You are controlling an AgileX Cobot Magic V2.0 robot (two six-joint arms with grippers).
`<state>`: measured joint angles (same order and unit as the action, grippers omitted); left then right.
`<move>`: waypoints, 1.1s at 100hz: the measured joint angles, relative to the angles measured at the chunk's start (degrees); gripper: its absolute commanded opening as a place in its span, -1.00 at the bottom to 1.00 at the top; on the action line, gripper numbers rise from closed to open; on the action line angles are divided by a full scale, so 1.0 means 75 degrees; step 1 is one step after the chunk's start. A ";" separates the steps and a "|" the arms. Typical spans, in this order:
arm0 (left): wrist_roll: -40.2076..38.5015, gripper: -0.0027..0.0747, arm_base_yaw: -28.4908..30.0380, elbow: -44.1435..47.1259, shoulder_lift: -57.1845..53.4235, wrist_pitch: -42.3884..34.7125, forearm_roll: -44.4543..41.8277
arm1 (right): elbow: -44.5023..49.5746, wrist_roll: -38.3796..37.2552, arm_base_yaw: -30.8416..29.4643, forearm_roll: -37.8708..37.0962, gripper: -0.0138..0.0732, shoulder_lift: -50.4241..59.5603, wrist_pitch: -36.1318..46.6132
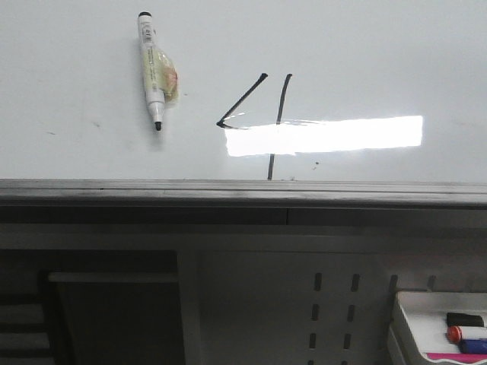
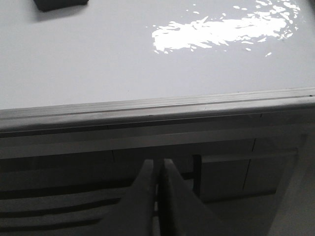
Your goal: Write number 4 on whiteboard
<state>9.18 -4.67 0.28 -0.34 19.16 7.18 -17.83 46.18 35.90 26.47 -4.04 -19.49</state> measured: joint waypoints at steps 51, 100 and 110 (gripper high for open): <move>0.0000 -0.98 0.0000 0.0000 0.0000 0.0013 -0.0005 | 0.0658 -0.0305 -0.0094 -0.0149 -0.83 0.0000 0.0876; 0.0000 -0.98 0.0000 0.0000 0.0000 0.0013 -0.0005 | 0.2500 -0.7402 -0.3995 -0.4895 -0.83 0.0303 0.1205; 0.0000 -0.98 0.0000 0.0000 0.0000 0.0013 -0.0005 | 0.2500 -0.7437 -0.4248 -0.4946 -0.83 0.0558 0.0574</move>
<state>9.18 -4.67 0.28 -0.34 19.25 7.14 0.92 -9.60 4.04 -10.62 0.14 -15.18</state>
